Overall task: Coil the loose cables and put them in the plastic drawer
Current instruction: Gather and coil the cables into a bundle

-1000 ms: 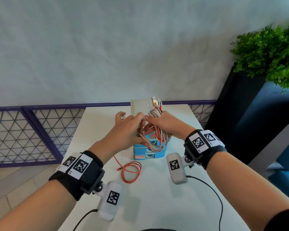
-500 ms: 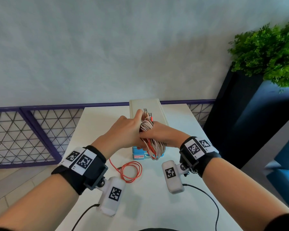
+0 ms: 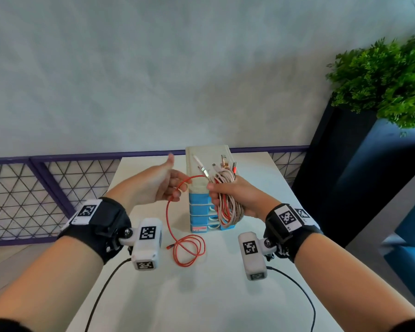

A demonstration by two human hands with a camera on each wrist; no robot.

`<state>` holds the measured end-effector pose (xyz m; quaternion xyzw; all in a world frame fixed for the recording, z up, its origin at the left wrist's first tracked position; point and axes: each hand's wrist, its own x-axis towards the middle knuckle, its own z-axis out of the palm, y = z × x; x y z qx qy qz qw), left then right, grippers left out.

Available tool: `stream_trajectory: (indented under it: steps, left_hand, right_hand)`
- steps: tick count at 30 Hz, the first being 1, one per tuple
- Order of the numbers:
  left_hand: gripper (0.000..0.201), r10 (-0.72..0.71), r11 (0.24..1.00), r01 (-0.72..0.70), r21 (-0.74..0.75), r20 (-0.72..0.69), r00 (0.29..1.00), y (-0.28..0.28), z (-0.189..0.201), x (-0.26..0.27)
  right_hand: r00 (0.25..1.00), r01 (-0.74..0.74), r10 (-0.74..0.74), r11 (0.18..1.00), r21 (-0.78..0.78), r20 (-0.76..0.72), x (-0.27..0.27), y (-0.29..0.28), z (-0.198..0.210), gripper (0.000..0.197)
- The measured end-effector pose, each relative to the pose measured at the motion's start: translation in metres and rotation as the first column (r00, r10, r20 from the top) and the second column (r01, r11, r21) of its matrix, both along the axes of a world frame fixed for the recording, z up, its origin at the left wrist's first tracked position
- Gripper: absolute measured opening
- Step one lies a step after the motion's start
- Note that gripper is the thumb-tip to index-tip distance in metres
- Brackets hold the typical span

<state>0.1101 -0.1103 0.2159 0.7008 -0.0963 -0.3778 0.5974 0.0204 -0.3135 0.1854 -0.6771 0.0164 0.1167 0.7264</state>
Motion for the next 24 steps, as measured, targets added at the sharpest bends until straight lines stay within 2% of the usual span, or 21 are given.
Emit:
stream_trajectory:
  steps: [3,5,8,11,16,20,22,24]
  left_hand:
    - [0.037,0.009,0.997,-0.01,-0.077,-0.01,1.0,0.005,-0.016,-0.01]
    - [0.026,0.014,0.99,-0.019,-0.141,-0.039,0.999,0.006,-0.023,-0.016]
    - [0.021,0.042,0.97,-0.063,-0.234,-0.096,0.995,0.0,-0.027,-0.025]
    - [0.017,0.061,0.962,-0.081,-0.26,-0.085,0.995,-0.013,-0.022,-0.033]
    - [0.01,0.059,0.974,-0.063,-0.219,-0.022,0.998,-0.035,-0.01,-0.041]
    - [0.004,0.067,0.985,-0.069,-0.158,-0.02,0.998,-0.042,-0.006,-0.041]
    - [0.004,0.049,0.992,-0.049,-0.115,-0.001,0.999,-0.042,-0.006,-0.041]
    - [0.004,0.043,0.996,-0.04,-0.085,0.035,0.998,-0.042,-0.007,-0.04]
  right_hand:
    - [0.995,0.096,-0.096,0.989,0.112,-0.009,0.003,-0.004,-0.004,0.007]
    - [0.993,0.122,-0.119,0.979,0.161,-0.026,0.006,-0.004,-0.008,0.008]
    - [0.99,0.144,-0.139,0.967,0.209,-0.037,0.009,0.002,-0.014,0.011]
    - [0.985,0.172,-0.172,0.961,0.218,-0.016,0.011,0.011,-0.017,0.021]
    - [0.975,0.216,-0.223,0.934,0.283,-0.007,0.013,0.025,-0.013,0.039]
    - [0.986,0.157,-0.164,0.94,0.303,-0.003,0.011,0.023,-0.009,0.054]
    - [0.989,0.123,-0.142,0.95,0.285,0.047,0.008,0.023,-0.007,0.045]
    - [0.99,0.088,-0.114,0.961,0.263,0.086,0.006,0.023,-0.006,0.023]
